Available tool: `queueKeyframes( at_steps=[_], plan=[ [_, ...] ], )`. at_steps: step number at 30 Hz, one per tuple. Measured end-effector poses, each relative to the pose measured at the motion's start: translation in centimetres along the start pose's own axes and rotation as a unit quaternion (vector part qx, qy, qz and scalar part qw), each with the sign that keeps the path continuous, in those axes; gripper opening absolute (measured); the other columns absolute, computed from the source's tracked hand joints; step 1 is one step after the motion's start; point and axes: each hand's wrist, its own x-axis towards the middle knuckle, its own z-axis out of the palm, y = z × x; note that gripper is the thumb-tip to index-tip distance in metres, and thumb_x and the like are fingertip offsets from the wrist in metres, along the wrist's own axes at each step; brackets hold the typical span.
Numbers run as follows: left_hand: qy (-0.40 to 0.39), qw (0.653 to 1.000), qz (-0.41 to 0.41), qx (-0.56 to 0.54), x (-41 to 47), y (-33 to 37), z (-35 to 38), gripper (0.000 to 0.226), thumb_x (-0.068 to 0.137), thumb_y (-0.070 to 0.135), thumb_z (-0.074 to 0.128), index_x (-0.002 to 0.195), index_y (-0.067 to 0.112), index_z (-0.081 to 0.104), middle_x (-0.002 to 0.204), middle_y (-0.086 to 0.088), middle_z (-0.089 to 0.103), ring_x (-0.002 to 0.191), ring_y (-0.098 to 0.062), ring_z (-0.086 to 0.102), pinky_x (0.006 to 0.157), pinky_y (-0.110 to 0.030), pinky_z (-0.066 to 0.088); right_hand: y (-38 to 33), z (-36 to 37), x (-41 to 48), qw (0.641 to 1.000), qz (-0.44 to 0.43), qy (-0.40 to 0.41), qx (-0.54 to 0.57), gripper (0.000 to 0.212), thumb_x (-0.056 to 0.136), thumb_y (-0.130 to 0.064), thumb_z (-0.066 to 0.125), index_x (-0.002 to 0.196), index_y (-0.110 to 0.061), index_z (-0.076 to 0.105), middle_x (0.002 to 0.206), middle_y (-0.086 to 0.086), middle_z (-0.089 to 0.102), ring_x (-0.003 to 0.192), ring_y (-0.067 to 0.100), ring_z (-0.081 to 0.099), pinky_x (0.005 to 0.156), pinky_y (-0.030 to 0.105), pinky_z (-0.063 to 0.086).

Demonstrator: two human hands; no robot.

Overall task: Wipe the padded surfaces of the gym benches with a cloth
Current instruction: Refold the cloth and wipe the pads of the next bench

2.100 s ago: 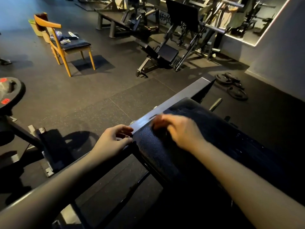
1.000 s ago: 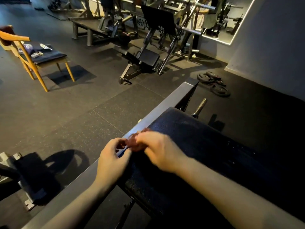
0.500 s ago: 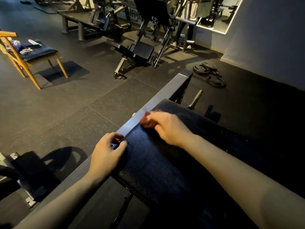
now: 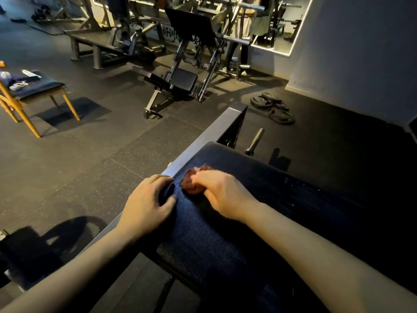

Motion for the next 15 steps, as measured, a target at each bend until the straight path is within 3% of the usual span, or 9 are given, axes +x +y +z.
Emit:
queueKeyframes(
  at_steps=[1,2,4,6,7,10,12,15],
  plan=[
    [0.000,1.000,0.012,0.006,0.1,-0.2,0.2,0.062,0.079,0.057,0.046,0.123,0.021,0.069,0.129,0.008,0.066,0.120,-0.016,0.059,0.102,-0.031,0.044,0.6,-1.0,-0.4,0.999,-0.036,-0.005,-0.010,0.049,0.081,-0.005,0.047,0.123,-0.020,0.069,0.130,0.006,0.068,0.126,0.023,0.059,0.114,0.033,0.041],
    [-0.002,1.000,0.025,0.015,0.2,-0.3,0.4,0.062,0.080,0.058,0.047,0.123,0.020,0.070,0.130,0.007,0.066,0.121,-0.017,0.060,0.103,-0.030,0.043,1.9,-2.2,-0.4,0.999,-0.018,0.011,-0.026,0.051,0.081,-0.003,0.045,0.123,-0.020,0.070,0.129,0.005,0.069,0.126,0.022,0.060,0.112,0.028,0.040],
    [0.000,0.999,0.047,0.027,0.1,-0.5,0.7,0.059,0.084,0.057,0.048,0.121,0.019,0.072,0.131,0.005,0.067,0.120,-0.017,0.060,0.104,-0.030,0.042,5.6,-4.4,0.6,0.987,0.137,0.066,-0.053,0.049,0.085,0.001,0.046,0.119,-0.025,0.071,0.123,0.001,0.072,0.119,0.025,0.064,0.094,0.022,0.043],
    [0.002,0.998,0.056,0.027,0.1,-0.6,0.8,0.057,0.085,0.055,0.049,0.120,0.017,0.073,0.131,0.004,0.068,0.120,-0.018,0.061,0.106,-0.032,0.044,8.3,-5.0,2.1,0.936,0.323,0.117,-0.071,0.035,0.092,-0.003,0.050,0.112,-0.025,0.068,0.120,0.005,0.073,0.112,0.034,0.064,0.078,0.031,0.043],
    [0.003,0.998,0.058,0.025,0.0,-0.6,0.8,0.057,0.085,0.055,0.050,0.120,0.017,0.073,0.131,0.003,0.068,0.120,-0.018,0.061,0.106,-0.033,0.044,7.9,-4.6,2.6,0.926,0.347,0.135,-0.062,0.031,0.092,-0.004,0.051,0.110,-0.024,0.067,0.117,0.007,0.072,0.109,0.036,0.064,0.076,0.033,0.044],
    [0.009,0.998,0.061,0.011,0.2,-0.7,0.8,0.051,0.086,0.049,0.051,0.118,0.016,0.074,0.129,0.003,0.069,0.120,-0.017,0.060,0.105,-0.027,0.040,2.4,-1.4,2.2,0.965,0.232,0.119,-0.012,0.038,0.084,-0.002,0.052,0.109,-0.024,0.069,0.115,0.004,0.073,0.109,0.030,0.066,0.094,0.037,0.053],
    [0.013,0.998,0.053,-0.006,0.3,-0.8,0.6,0.042,0.087,0.037,0.053,0.116,0.016,0.075,0.128,0.003,0.070,0.120,-0.017,0.059,0.103,-0.020,0.035,-2.8,0.0,-1.3,0.992,0.104,0.072,-0.011,0.037,0.083,-0.002,0.056,0.112,-0.019,0.070,0.119,0.009,0.071,0.114,0.031,0.063,0.102,0.039,0.049],
    [0.023,0.998,0.054,-0.022,0.2,-0.6,0.4,0.036,0.087,0.024,0.054,0.113,0.014,0.076,0.124,0.001,0.072,0.117,-0.016,0.057,0.098,-0.018,0.034,-7.8,-0.2,-7.5,0.997,-0.075,-0.012,-0.002,0.043,0.079,-0.003,0.054,0.118,-0.011,0.070,0.128,0.010,0.069,0.124,0.025,0.060,0.114,0.036,0.042]
  ],
)
